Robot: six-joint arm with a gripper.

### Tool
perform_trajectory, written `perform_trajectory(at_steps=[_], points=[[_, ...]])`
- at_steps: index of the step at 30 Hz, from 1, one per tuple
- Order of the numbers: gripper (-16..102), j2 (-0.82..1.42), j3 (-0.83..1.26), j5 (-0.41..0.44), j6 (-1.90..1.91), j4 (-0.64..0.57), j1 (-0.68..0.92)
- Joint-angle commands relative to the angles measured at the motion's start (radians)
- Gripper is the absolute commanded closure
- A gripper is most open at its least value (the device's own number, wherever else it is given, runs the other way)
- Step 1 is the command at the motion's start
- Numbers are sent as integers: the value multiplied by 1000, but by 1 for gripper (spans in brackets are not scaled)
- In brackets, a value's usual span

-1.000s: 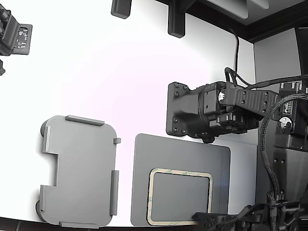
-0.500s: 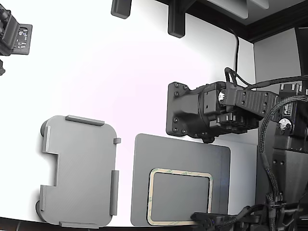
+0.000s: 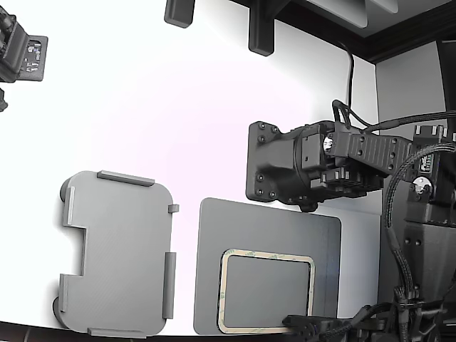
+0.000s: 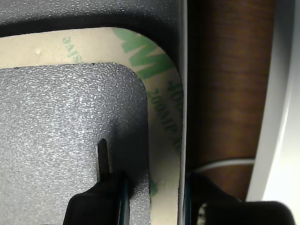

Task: Grab top frame and put it into gray box.

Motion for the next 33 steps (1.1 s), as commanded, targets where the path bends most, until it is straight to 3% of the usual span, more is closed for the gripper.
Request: perform_trajectory(at_steps=[1, 7, 15, 23, 33], points=[[49, 28, -17, 8, -5, -5, -9], [96, 63, 26, 11, -14, -86, -6], [96, 74, -80, 32, 77, -3, -6], [96, 172, -192, 115, 652, 89, -44], [97, 351, -138, 325, 1086, 97, -215]])
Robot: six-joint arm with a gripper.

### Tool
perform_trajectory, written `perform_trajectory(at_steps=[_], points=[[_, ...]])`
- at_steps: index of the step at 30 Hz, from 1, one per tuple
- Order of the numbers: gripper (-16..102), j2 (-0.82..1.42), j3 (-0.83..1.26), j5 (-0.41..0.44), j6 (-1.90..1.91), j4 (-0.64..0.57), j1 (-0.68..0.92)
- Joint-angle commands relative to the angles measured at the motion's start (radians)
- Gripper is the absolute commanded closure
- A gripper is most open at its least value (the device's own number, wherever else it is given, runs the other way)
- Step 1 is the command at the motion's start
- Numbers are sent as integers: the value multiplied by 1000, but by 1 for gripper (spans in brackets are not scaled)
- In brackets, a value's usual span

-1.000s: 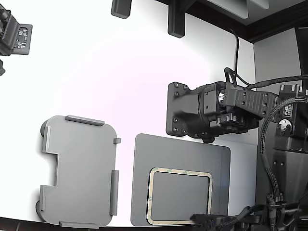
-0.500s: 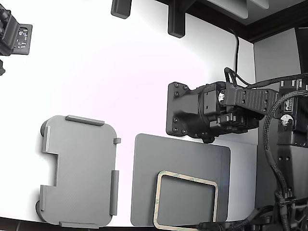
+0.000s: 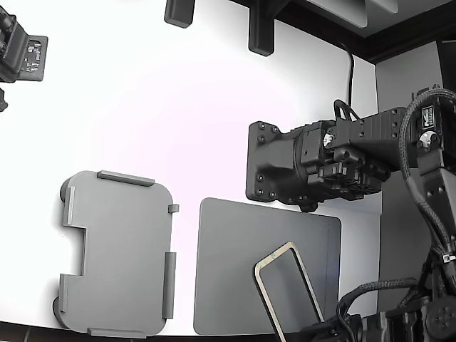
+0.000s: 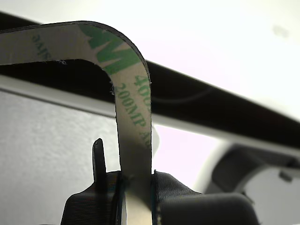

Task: Grab top frame and put it into gray box.

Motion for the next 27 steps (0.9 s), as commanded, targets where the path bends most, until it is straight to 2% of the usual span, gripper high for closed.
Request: perform_trajectory(at_steps=[1, 6, 14, 18, 21, 25, 27], points=[[98, 77, -9, 40, 155, 5, -94], [98, 123, -23, 147, 365, 46, -215], [98, 123, -126, 138, 419, 87, -459], [99, 120, -143, 152, 604, 104, -560], [99, 101, -184, 137, 603, 110, -621], [99, 46, -259, 69, 669, 130, -721], [99, 18, -284, 92, 801, 138, -744]])
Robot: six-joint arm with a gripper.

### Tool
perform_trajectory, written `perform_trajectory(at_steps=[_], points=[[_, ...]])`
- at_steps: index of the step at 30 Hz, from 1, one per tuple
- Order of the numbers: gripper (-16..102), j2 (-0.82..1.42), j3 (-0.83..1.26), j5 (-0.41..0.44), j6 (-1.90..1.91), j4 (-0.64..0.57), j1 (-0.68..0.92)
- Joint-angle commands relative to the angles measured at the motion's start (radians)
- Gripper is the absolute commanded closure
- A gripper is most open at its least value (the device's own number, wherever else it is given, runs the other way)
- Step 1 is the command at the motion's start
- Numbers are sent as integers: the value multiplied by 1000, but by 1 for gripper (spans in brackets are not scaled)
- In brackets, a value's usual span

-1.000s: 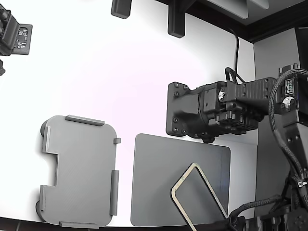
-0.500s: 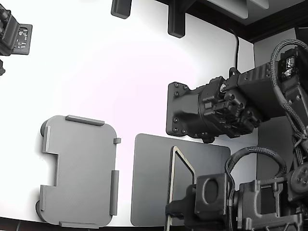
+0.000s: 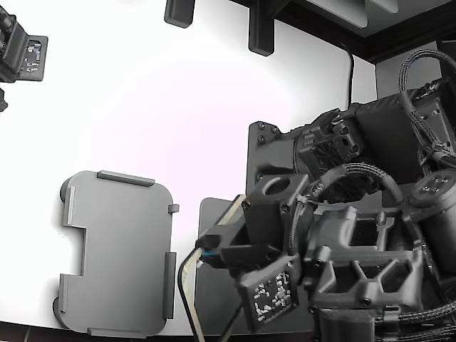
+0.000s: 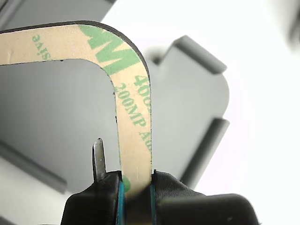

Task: Grab top frame and put it into gray box.

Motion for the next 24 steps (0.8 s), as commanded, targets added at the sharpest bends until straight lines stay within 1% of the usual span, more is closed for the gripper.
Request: perform_trajectory(at_steps=[1, 3, 6, 8, 10, 11, 13, 15, 18, 20, 24], points=[[99, 0, -43, 26, 227, 8, -46], [99, -11, -40, 20, 350, 8, -66], [99, -14, -25, -15, 727, 6, -94], [99, -17, -15, 25, 805, 5, -94], [99, -32, -18, 94, 871, 8, -91], [99, -41, -26, 109, 882, 9, -89], [99, -46, -20, 78, 1057, 9, -97], [99, -61, -8, 94, 1120, 9, -101], [99, -91, -18, 52, 1307, 9, -118], [99, -103, -12, 11, 1588, 9, -129], [99, -104, 25, -40, 1847, 9, -129]])
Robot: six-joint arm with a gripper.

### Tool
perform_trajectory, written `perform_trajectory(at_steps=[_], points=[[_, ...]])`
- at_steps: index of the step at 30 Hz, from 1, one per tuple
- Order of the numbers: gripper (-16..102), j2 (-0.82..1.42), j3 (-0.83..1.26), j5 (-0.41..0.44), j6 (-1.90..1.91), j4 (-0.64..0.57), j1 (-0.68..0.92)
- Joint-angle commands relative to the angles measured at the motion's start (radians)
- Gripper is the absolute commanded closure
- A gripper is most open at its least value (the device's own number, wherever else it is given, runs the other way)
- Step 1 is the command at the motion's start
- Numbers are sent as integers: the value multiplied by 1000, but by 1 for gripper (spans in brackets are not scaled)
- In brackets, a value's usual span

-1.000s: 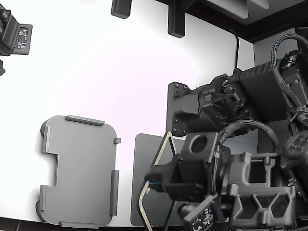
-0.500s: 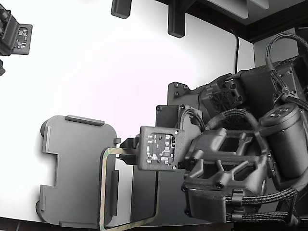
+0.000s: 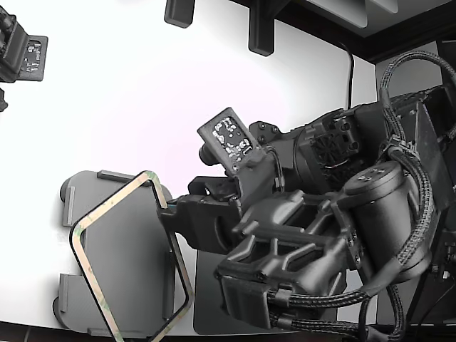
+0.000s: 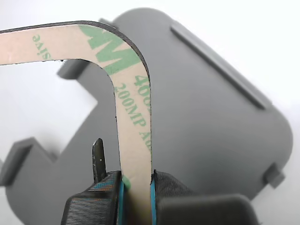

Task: Grab top frame and put it into gray box.

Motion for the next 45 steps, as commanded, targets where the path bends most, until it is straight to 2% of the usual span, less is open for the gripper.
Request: perform_trajectory(at_steps=[1, 5, 10, 20, 30, 45], points=[[99, 20, -3, -28, 396, 9, -14], [99, 25, 46, -91, 604, 9, -20], [99, -8, 52, -212, 680, 11, -64], [99, -44, 43, -314, 606, 11, -77], [99, -49, 78, -354, 557, 11, -89], [99, -109, 58, -353, 537, 11, -101]])
